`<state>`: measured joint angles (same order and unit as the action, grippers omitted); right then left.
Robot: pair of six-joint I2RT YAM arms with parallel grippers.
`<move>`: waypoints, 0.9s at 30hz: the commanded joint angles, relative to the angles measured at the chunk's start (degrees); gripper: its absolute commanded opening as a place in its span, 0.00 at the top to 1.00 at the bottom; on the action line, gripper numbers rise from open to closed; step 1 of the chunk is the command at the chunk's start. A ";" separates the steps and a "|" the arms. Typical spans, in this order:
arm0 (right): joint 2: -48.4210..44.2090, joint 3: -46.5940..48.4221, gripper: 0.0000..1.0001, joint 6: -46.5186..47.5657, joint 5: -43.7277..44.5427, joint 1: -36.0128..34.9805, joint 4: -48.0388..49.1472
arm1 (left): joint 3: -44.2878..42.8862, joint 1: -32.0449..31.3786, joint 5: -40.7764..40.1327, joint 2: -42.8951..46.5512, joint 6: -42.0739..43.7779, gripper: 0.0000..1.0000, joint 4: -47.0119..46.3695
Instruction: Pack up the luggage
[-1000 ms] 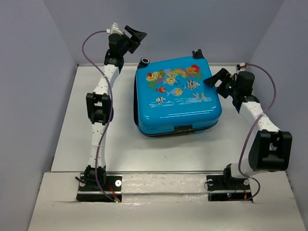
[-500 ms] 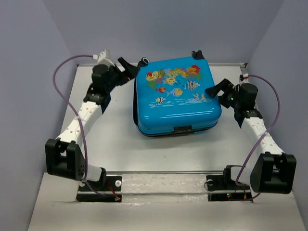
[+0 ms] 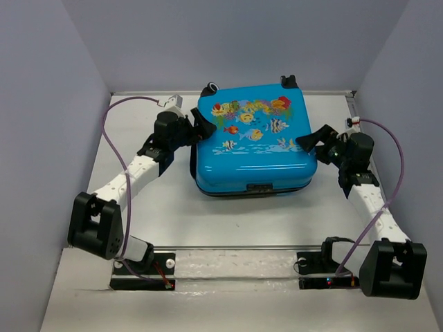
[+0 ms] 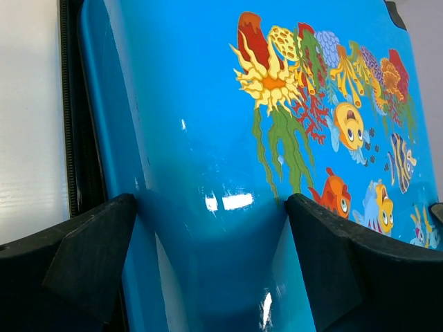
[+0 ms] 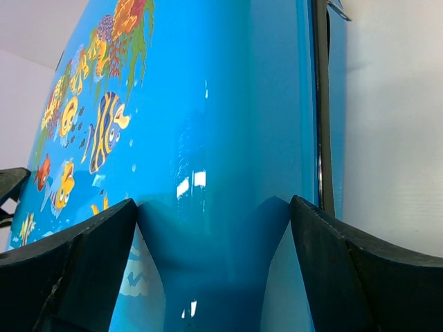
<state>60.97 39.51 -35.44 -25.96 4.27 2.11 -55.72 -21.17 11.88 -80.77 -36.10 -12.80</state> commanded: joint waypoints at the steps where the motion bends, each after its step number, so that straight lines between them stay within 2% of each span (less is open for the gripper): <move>1: 1.96 -1.80 0.12 -0.94 -15.95 -1.55 -5.98 | -4.02 -5.89 3.41 1.05 -1.95 0.01 -5.65; 6: 2.66 0.12 0.17 -3.76 -19.83 -2.60 -3.17 | -8.69 -10.38 4.99 2.37 -6.16 0.01 -8.90; 9: 2.84 2.41 0.17 -5.07 -21.50 -3.22 -2.81 | -11.24 -12.66 5.00 2.02 -8.72 0.01 -10.40; 13: 3.72 3.38 0.16 -9.90 -26.16 -4.44 2.72 | -15.20 -15.48 4.29 0.09 -9.25 0.01 -10.58; 17: 3.11 4.88 0.14 -11.23 -27.74 -4.45 3.43 | -20.28 -15.75 4.03 -0.35 -8.64 0.01 -9.97; 23: 1.96 4.79 0.13 -10.71 -25.20 -4.98 2.20 | -26.45 -14.78 -2.91 -0.44 -3.54 0.01 -2.33; 27: 3.10 3.21 0.13 -8.42 -22.65 -6.03 0.35 | -21.10 -12.67 -4.40 1.49 -4.25 0.01 -2.23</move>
<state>63.64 42.33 -44.01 -31.18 5.56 2.83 -77.08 -28.80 -5.80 -83.33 -35.18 -5.30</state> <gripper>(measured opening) 0.893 0.996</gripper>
